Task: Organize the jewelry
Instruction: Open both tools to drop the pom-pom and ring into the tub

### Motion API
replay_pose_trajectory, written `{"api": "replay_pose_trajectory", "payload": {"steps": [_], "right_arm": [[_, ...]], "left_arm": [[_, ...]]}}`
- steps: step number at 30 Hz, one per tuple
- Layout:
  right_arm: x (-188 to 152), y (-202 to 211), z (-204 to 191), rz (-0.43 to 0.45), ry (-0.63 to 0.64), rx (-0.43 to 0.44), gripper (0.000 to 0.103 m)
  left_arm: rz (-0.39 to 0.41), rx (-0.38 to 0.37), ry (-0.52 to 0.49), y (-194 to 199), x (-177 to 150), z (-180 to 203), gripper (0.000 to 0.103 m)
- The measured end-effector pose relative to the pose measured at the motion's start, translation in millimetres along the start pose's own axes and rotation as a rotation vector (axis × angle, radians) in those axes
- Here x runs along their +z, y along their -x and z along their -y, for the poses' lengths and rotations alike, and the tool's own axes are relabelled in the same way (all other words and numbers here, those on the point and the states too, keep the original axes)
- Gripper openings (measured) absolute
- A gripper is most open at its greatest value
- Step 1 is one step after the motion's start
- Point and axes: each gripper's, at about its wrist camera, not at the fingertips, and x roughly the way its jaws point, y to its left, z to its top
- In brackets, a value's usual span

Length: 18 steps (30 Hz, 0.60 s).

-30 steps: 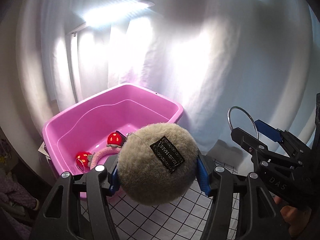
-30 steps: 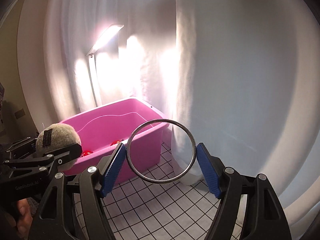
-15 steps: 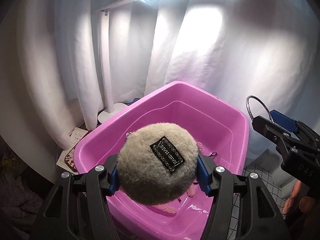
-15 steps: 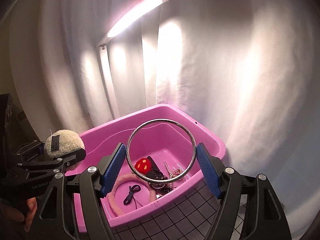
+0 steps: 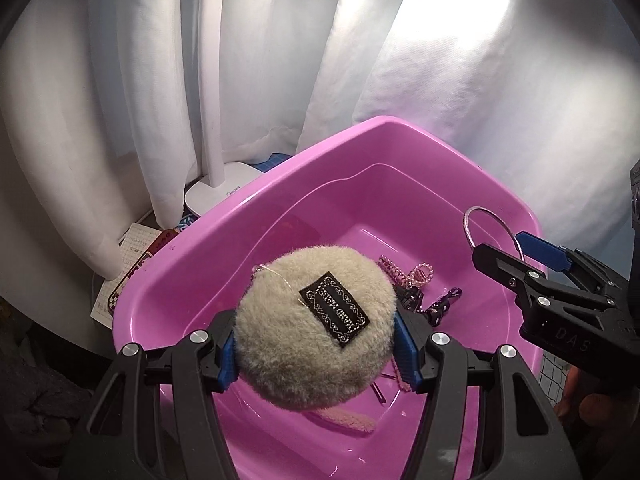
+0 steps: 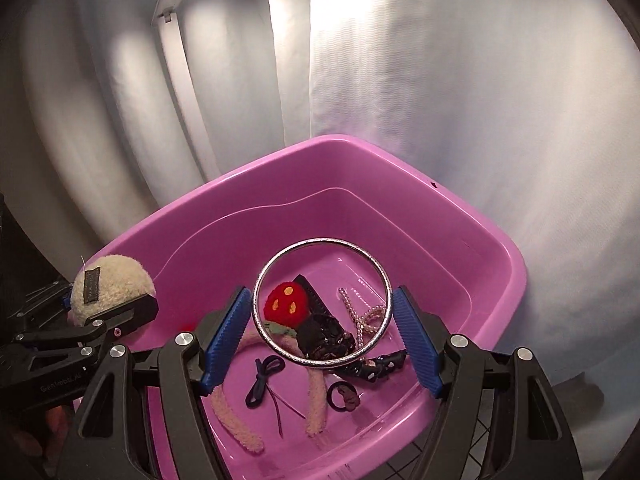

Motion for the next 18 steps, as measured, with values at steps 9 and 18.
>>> {"api": "replay_pose_trajectory", "payload": {"steps": [9,18], "right_arm": [[6,-23,6,-0.066,-0.022,-0.020,0.070],[12,-24,17,-0.095,-0.093,-0.022,0.073]], "left_arm": [[-0.028,0.007,0.031,-14,6,-8,0.062],[-0.031,0.014,0.050,-11,8,-11,0.089]]}}
